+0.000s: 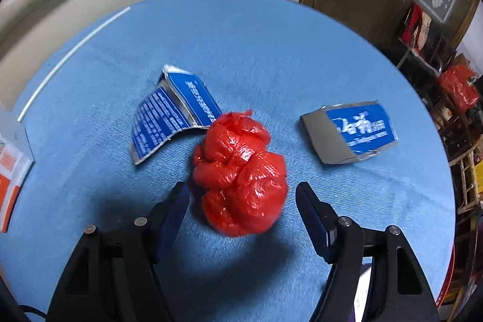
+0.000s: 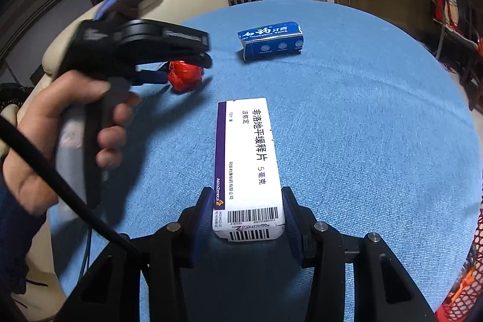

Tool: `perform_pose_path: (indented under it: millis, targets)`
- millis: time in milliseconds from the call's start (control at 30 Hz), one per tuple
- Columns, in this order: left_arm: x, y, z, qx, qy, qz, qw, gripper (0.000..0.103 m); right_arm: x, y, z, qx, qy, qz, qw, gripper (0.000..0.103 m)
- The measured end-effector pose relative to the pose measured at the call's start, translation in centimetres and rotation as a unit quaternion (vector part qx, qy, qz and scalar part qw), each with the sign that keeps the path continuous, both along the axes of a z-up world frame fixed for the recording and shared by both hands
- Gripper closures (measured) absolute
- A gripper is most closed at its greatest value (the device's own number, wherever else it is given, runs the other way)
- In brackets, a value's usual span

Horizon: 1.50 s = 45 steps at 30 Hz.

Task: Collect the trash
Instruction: 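Grasp the red plastic bag with the left gripper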

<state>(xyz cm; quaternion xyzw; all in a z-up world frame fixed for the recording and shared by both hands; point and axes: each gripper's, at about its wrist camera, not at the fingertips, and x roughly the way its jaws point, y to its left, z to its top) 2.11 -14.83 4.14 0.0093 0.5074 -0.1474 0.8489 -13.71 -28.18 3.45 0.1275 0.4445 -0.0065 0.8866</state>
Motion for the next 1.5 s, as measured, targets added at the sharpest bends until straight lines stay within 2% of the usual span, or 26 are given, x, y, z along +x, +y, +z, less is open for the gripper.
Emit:
perform_pose_path:
  millis: [33,233,367,400,600,633,667,700,900,1500]
  targets:
    - [0.1,0.1,-0.2,0.004,0.0,-0.001,1.0,0.054,0.1,0.0,0.0,0.001,0.0,-0.001,1.0,0.056]
    - [-2.7,2.4,0.3,0.02,-0.024,-0.016,0.9994,0.057,-0.5,0.4,0.0,-0.016,-0.005,0.001,1.0,0.053]
    - [-5.4,5.5,0.5,0.024,-0.032,-0.01,0.9991,0.057,-0.3,1.4,0.2,-0.026,0.004,0.015,1.0,0.034]
    - [-5.8,6.1,0.6,0.023,-0.032,-0.007,0.9992,0.057,-0.2,1.7,0.3,-0.032,0.008,0.015,0.999,0.034]
    - [-8.7,9.3,0.6,0.028,-0.042,0.002,0.9987,0.057,0.7,2.5,0.0,-0.072,0.005,0.002,0.997,0.035]
    - [-9.2,9.5,0.7,0.028,-0.043,0.002,0.9987,0.057,0.7,2.6,0.0,-0.078,-0.002,0.001,0.997,0.039]
    - [-9.3,9.7,0.8,0.029,-0.043,0.002,0.9987,0.057,0.7,2.8,-0.1,-0.092,-0.001,0.0,0.996,0.056]
    - [-9.5,9.8,0.8,0.029,-0.043,0.003,0.9986,0.057,0.7,3.0,0.0,-0.097,0.0,0.004,0.995,0.056]
    - [-10.1,9.7,0.8,0.025,-0.046,0.0,0.9986,0.057,-0.6,3.1,0.2,-0.065,0.005,0.003,0.998,0.056]
    - [-12.7,8.8,1.6,0.034,-0.065,-0.015,0.9972,0.057,-5.2,1.7,2.7,0.027,-0.042,-0.034,0.998,0.056]
